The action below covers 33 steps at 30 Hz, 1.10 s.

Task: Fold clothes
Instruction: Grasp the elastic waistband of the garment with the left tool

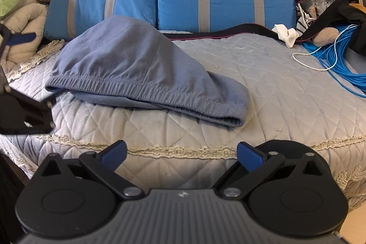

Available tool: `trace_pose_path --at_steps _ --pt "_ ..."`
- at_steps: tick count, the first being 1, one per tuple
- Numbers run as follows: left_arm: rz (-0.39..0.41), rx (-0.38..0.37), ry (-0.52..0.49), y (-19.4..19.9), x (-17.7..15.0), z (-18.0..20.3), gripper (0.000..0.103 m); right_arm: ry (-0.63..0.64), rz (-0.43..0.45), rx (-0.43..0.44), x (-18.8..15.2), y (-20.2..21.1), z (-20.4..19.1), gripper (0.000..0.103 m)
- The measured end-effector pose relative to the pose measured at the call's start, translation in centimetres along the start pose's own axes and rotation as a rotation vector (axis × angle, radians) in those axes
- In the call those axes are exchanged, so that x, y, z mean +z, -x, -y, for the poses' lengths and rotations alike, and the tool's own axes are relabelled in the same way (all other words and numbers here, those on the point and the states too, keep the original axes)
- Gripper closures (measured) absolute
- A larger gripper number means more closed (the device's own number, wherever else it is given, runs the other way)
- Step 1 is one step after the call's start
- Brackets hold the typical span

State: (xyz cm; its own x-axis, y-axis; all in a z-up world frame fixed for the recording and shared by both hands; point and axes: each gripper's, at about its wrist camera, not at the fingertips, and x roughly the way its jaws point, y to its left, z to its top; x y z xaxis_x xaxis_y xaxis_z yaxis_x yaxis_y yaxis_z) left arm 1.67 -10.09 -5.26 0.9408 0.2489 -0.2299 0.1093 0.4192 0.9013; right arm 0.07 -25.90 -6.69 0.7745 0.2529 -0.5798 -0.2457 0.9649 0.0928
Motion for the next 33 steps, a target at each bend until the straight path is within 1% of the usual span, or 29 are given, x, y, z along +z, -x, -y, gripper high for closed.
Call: trace_pose_path --at_steps 4,6,10,12,15,19,21,22,26,27,28,29,30,33 --pt "-0.03 0.039 -0.124 -0.5 -0.9 1.5 0.001 0.0 0.001 0.001 0.0 0.0 0.0 0.001" --pt "-0.035 0.067 -0.184 -0.7 -1.5 1.9 0.005 0.0 0.001 -0.001 0.0 0.0 0.0 0.0" --pt "-0.03 0.104 -0.287 -1.0 -2.1 2.8 0.007 0.002 0.002 -0.003 0.0 -0.1 -0.1 0.001" --pt "-0.023 0.128 -0.348 -1.1 -2.4 3.3 0.013 0.001 0.002 -0.002 0.0 -0.1 0.0 0.0" --pt "-0.013 0.169 -0.451 -1.5 -2.8 4.1 0.016 0.0 0.004 0.0 0.0 -0.1 0.0 0.0" --pt "-0.02 0.174 -0.508 -2.3 -3.2 4.9 0.02 -0.001 0.004 0.001 0.0 0.0 0.1 0.0" --pt "-0.02 0.186 -0.526 -2.6 -3.3 5.3 0.03 0.004 0.004 -0.003 -0.1 0.0 0.1 0.0" --pt "-0.023 0.192 -0.535 -2.7 -3.4 5.5 0.032 0.006 0.004 -0.005 -0.1 0.0 0.0 0.0" --pt "-0.036 0.21 -0.56 -2.9 -3.7 5.8 0.054 0.004 0.006 -0.003 -0.1 0.0 0.1 0.0" --pt "-0.037 0.211 -0.562 -2.8 -3.7 5.9 0.063 0.002 0.007 -0.002 -0.1 0.0 0.2 0.0" --pt "-0.037 0.209 -0.557 -2.7 -3.7 5.8 0.069 0.001 0.008 -0.002 -0.1 0.1 0.2 0.0" --pt "-0.035 0.208 -0.548 -2.6 -3.7 5.6 0.085 0.001 0.009 -0.002 -0.1 0.1 0.1 0.0" --pt "-0.029 0.208 -0.537 -2.4 -3.6 5.4 0.089 0.003 0.008 -0.004 -0.1 0.1 0.1 0.0" --pt "-0.005 0.199 -0.488 -1.8 -3.1 4.6 0.092 0.008 0.007 -0.008 -0.1 0.0 0.0 0.0"
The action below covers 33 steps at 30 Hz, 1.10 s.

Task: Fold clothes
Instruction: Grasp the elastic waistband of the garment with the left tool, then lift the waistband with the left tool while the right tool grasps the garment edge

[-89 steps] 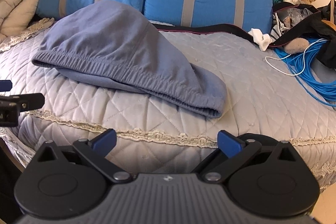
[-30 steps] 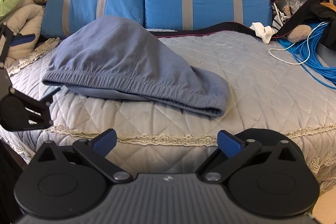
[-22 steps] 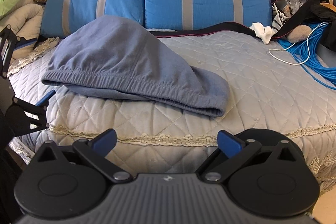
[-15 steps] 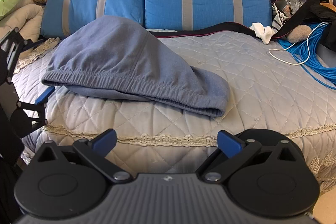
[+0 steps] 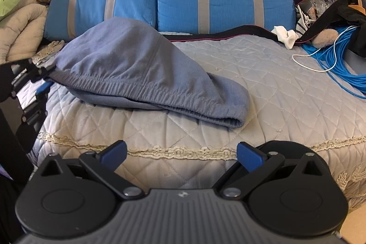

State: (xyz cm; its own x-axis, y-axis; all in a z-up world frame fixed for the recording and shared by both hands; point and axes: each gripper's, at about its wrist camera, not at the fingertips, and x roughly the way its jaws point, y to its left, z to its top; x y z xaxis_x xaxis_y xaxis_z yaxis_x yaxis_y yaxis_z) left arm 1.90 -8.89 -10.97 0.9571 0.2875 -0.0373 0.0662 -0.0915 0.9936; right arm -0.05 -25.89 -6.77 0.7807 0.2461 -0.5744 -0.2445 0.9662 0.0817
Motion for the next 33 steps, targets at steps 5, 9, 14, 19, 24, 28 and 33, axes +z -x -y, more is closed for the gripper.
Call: trace_pose_path --at_steps 5,9,14,19,24,28,33 --pt "0.029 0.021 0.101 0.5 0.1 -2.2 0.093 0.003 0.001 -0.001 0.0 0.1 0.0 0.0" --pt "0.045 0.058 0.191 0.5 0.4 -4.8 0.093 0.018 0.003 -0.005 -0.1 0.0 -0.3 0.0" --pt "0.074 0.132 0.304 -0.1 1.3 -8.5 0.093 0.085 0.02 -0.017 -0.3 0.1 -1.3 0.0" --pt "0.118 0.206 0.402 -0.3 2.4 -11.6 0.093 0.146 0.028 -0.03 0.1 0.1 -2.3 0.001" --pt "0.16 0.24 0.465 0.2 2.8 -12.7 0.093 0.258 0.04 -0.128 0.7 -0.6 -3.8 0.0" --pt "0.172 0.251 0.502 0.3 2.9 -12.8 0.093 0.417 0.015 -0.264 0.6 -2.6 -5.7 0.003" --pt "0.167 0.25 0.525 0.4 2.7 -12.9 0.093 0.538 0.006 -0.366 -0.4 -4.6 -7.2 0.013"
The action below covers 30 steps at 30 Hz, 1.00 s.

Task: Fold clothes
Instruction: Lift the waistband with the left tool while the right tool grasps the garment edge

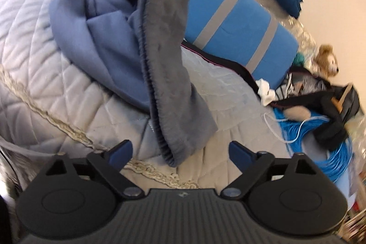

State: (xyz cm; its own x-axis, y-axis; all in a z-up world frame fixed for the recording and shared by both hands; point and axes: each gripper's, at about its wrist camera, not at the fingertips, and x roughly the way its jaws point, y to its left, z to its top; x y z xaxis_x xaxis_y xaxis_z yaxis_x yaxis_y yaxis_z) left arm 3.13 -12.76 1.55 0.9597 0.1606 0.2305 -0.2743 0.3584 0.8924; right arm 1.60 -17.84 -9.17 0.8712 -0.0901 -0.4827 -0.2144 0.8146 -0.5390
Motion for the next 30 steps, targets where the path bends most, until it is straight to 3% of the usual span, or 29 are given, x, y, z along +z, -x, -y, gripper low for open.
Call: trace_pose_path --at_steps 9,11,17,20,21,30 --pt "-0.011 -0.003 0.022 0.2 -0.2 -0.3 0.093 0.193 0.015 -0.191 -0.4 -0.7 -3.7 0.045" --pt "-0.013 -0.004 0.028 0.2 -0.2 -0.4 0.093 0.222 0.013 -0.206 -0.6 -1.0 -4.4 0.045" --pt "-0.021 -0.006 0.042 0.1 -0.3 -0.6 0.093 0.27 0.006 -0.222 -0.7 -2.1 -5.6 0.06" --pt "-0.024 -0.006 0.044 0.1 -0.4 -0.6 0.093 0.279 0.01 -0.224 -0.7 -2.3 -5.8 0.077" --pt "-0.025 -0.003 0.047 0.0 -0.5 -0.6 0.093 0.268 0.015 -0.222 -0.7 -2.2 -5.6 0.101" --pt "-0.023 0.047 0.245 -0.9 -2.3 -4.2 0.093 0.098 0.113 -0.122 1.4 3.0 0.3 0.103"
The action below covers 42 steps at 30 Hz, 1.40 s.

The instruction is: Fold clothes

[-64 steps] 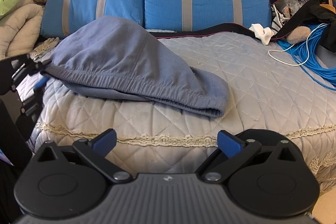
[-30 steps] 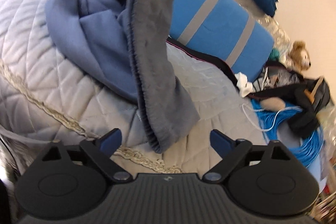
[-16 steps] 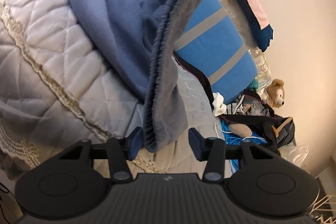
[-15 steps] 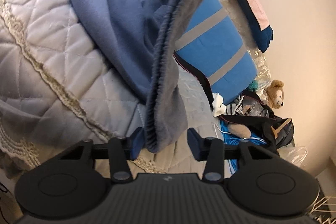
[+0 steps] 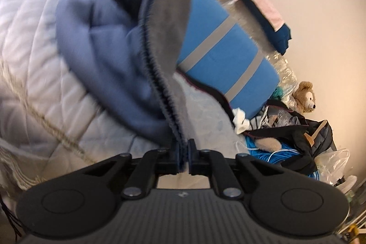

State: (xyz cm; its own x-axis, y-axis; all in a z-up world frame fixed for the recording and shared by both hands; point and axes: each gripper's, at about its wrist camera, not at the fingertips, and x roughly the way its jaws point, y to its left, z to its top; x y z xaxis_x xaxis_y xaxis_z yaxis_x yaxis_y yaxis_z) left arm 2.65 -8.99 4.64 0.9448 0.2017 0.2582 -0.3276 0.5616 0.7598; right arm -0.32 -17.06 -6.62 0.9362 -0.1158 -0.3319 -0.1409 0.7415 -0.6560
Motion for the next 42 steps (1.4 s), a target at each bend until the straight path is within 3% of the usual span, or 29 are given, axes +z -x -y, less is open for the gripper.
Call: trace_pose_path --at_steps 6,10,15,20,23,29,34,42 --pt "0.024 -0.026 0.0 -1.8 1.8 -4.0 0.093 -0.083 0.081 0.027 2.7 4.0 7.6 0.103" --pt "0.084 -0.062 -0.03 -3.6 4.1 -6.5 0.093 -0.15 0.119 0.056 4.6 5.9 12.0 0.103" --pt "0.146 -0.218 -0.045 -6.9 8.2 -9.1 0.093 -0.312 0.121 0.155 6.2 6.6 18.3 0.103" --pt "0.195 -0.432 -0.09 -11.3 12.1 -9.2 0.093 -0.486 0.052 0.24 5.1 4.2 24.0 0.103" --pt "0.198 -0.56 -0.136 -13.5 13.7 -7.1 0.093 -0.539 -0.001 0.226 3.3 2.6 25.6 0.103" --pt "0.227 -0.624 -0.215 -13.9 16.2 1.2 0.093 -0.602 -0.13 0.185 -1.6 -1.8 26.7 0.103" --pt "0.261 -0.652 -0.248 -14.9 18.6 8.8 0.093 -0.655 -0.234 0.162 -6.6 -5.8 27.4 0.103" --pt "0.322 -0.61 -0.315 -16.1 22.9 19.4 0.093 -0.703 -0.329 0.123 -11.9 -10.9 28.7 0.103"
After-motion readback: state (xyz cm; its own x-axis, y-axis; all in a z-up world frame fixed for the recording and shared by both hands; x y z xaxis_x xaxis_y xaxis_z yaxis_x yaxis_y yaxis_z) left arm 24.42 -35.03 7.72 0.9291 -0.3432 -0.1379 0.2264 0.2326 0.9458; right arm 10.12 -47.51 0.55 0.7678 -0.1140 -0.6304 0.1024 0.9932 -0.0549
